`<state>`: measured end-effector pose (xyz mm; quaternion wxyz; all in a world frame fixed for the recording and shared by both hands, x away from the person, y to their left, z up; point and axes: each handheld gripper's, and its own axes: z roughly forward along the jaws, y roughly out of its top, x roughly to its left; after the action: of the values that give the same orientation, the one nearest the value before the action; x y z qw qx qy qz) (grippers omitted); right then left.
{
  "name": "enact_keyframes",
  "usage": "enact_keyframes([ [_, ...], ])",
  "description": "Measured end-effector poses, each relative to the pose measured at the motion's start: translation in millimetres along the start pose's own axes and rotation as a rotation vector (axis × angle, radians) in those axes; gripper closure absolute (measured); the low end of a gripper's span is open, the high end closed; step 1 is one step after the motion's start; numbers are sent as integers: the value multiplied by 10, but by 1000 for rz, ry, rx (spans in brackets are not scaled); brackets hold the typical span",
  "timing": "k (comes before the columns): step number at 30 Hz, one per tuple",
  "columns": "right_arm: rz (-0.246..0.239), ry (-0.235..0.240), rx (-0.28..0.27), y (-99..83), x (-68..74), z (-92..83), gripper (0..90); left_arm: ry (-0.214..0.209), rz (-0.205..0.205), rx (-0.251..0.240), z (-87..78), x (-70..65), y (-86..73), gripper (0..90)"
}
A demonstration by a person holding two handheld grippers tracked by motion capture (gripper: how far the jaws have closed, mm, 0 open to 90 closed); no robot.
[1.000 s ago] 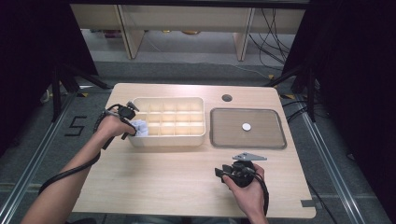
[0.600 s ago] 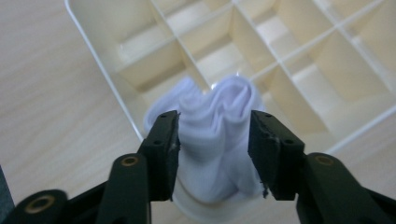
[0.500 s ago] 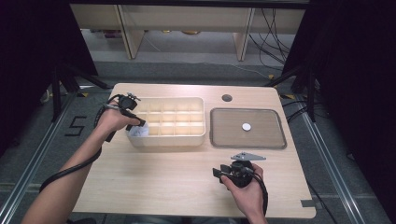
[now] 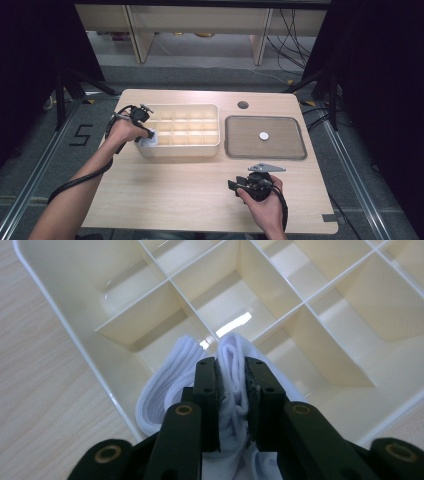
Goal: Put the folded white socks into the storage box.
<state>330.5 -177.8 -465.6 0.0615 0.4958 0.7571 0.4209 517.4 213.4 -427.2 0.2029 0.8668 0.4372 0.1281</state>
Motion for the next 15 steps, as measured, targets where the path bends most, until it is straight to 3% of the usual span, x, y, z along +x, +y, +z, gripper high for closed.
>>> enact_keyframes([
  [5,13,-7,4,14,37,-12,590,17,51,-1,-15,-59,-34,772],
  [6,-10,-12,-1,18,15,-9,590,18,65,4,-20,-62,-38,772],
  [10,-13,-11,-4,28,19,-4,592,10,63,-2,-1,-64,-79,772],
  [12,27,-10,3,25,47,-8,592,8,66,-2,1,-61,-96,772],
  [15,12,-2,-13,27,29,-5,592,3,65,-2,4,-66,-132,771],
])
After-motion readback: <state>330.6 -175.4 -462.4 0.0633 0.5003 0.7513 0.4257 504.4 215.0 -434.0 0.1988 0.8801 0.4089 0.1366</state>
